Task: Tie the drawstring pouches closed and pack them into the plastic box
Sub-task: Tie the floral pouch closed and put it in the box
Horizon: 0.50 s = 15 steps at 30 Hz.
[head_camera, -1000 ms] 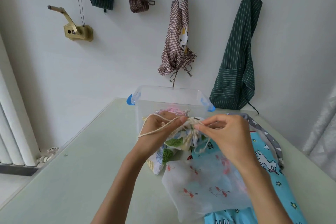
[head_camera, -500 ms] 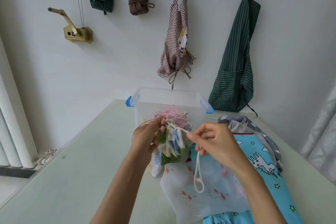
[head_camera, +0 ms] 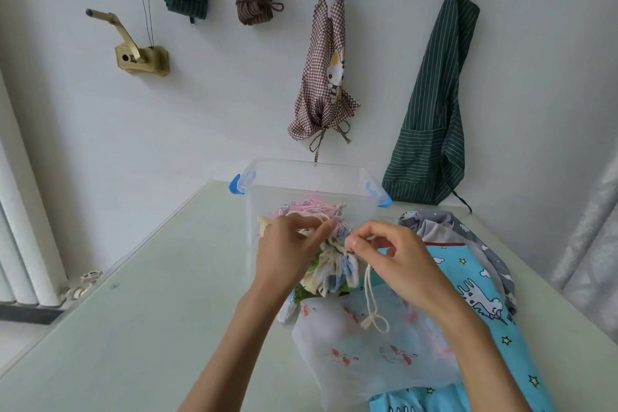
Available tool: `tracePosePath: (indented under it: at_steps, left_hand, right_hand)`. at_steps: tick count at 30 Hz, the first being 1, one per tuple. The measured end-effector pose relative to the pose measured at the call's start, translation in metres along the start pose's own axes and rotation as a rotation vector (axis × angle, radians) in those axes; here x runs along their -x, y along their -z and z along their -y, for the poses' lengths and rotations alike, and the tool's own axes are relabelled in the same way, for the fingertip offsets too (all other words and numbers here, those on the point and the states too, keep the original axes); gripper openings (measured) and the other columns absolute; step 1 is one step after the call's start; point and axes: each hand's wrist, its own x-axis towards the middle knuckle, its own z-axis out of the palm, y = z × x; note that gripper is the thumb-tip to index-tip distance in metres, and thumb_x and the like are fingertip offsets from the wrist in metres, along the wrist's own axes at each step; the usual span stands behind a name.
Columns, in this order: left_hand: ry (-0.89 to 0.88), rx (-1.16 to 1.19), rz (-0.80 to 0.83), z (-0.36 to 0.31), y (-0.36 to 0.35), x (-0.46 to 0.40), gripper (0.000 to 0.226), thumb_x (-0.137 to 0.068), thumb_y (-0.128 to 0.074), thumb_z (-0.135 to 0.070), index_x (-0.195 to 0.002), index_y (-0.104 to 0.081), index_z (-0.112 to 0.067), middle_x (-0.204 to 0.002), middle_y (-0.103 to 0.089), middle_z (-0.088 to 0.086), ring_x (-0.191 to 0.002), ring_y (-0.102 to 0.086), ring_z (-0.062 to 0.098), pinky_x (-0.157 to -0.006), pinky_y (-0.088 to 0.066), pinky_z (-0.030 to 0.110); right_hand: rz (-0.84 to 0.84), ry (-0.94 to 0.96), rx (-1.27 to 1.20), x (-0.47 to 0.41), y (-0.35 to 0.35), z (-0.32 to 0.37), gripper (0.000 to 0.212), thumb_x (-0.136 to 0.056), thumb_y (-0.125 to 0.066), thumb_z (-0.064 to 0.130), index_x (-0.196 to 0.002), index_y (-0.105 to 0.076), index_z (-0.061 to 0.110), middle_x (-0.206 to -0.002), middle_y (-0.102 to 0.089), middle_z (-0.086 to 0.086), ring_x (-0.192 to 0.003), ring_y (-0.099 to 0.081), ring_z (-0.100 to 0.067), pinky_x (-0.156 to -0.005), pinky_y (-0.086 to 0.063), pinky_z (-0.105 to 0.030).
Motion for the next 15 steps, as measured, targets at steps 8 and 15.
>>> tracePosePath:
  at_steps: [8,15]
  left_hand:
    - [-0.188,-0.183,0.219,0.01,0.005,-0.003,0.054,-0.087,-0.052,-0.056,-0.067,-0.065,-0.008,-0.05,-0.045,-0.002,-0.046,-0.042,0.011,-0.052,-0.039,0.026]
    - [-0.183,0.038,0.623,0.002,0.021,-0.003,0.041,-0.096,-0.043,-0.036,-0.09,-0.063,-0.001,-0.089,-0.054,0.007,-0.07,-0.062,0.011,-0.076,-0.054,0.038]
  right_hand:
    - [-0.024,-0.151,-0.355,-0.002,0.002,0.005,0.016,-0.094,-0.054,0.017,-0.084,-0.063,0.007,-0.078,-0.075,-0.003,-0.077,-0.072,-0.014,-0.069,-0.057,-0.022]
    - [-0.08,-0.323,-0.529,0.0,0.009,0.007,0.016,-0.093,-0.054,0.012,-0.082,-0.063,0.005,-0.077,-0.074,-0.01,-0.069,-0.072,-0.015,-0.064,-0.057,-0.019]
